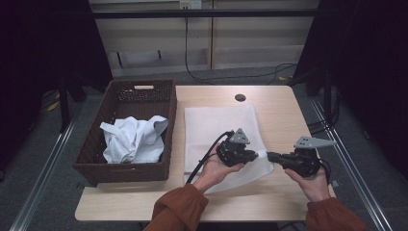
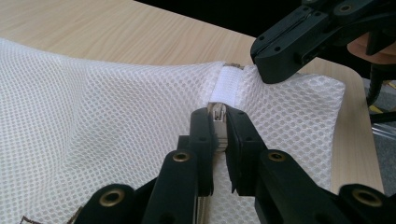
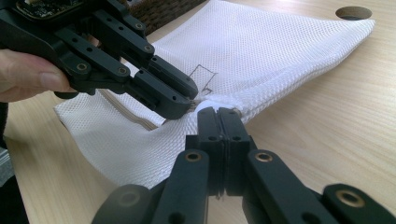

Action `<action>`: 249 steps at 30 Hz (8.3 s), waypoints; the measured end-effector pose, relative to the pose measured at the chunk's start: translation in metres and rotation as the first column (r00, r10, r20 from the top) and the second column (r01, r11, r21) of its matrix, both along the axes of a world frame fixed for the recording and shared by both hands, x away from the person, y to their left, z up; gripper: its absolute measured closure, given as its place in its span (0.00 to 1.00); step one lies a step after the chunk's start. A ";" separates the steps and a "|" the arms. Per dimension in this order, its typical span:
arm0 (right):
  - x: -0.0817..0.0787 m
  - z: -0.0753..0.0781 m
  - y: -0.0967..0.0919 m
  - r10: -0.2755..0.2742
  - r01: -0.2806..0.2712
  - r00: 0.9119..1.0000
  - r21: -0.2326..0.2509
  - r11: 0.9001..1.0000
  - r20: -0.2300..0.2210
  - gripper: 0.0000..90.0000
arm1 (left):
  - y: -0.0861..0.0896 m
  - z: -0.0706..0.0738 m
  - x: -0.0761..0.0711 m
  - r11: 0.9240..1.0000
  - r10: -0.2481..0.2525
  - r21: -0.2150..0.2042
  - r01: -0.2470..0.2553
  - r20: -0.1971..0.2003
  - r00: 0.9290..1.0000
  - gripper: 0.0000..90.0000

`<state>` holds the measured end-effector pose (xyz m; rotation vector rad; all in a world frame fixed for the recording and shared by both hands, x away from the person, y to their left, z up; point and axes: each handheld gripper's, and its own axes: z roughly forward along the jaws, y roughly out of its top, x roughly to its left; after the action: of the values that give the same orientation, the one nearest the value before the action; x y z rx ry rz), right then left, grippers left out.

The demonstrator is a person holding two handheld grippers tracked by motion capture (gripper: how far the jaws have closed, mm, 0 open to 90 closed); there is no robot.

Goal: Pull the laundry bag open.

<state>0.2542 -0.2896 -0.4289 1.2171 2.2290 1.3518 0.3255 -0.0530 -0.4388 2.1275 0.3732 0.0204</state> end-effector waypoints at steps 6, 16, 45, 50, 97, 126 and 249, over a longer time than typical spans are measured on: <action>0.000 0.000 -0.001 -0.001 0.001 1.000 0.003 1.000 -0.002 0.99 | -0.002 0.000 -0.002 1.000 -0.005 0.020 0.004 0.023 1.000 0.91; 0.000 0.000 -0.001 -0.003 0.003 1.000 0.005 1.000 0.003 0.99 | -0.004 -0.003 -0.003 0.997 -0.029 0.076 0.026 0.040 0.999 0.91; 0.016 -0.012 -0.003 0.014 -0.003 0.994 0.110 0.994 -0.104 0.77 | -0.001 0.002 -0.006 0.999 -0.006 0.053 0.003 0.051 0.999 0.91; 0.016 -0.009 -0.003 0.029 -0.018 0.996 0.123 0.992 -0.089 0.91 | -0.007 -0.001 -0.006 0.998 -0.006 0.068 0.003 0.055 0.998 0.91; 0.011 -0.001 0.002 -0.040 0.042 0.999 0.065 0.997 -0.034 0.95 | 0.010 -0.016 -0.006 0.995 -0.002 0.103 -0.001 0.028 1.000 0.91; 0.009 0.003 -0.001 -0.053 0.054 0.998 0.071 0.996 -0.015 0.95 | 0.020 -0.017 -0.008 0.995 0.008 0.098 -0.009 0.015 1.000 0.91; -0.004 0.011 -0.032 -0.198 0.193 0.980 0.108 0.975 0.034 0.95 | 0.108 -0.019 -0.019 0.943 0.071 0.322 -0.087 0.060 0.996 0.91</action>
<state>0.2497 -0.3213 -0.4175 1.3867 1.9704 1.4168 0.3067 0.0551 -0.4578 2.4311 0.4522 0.1904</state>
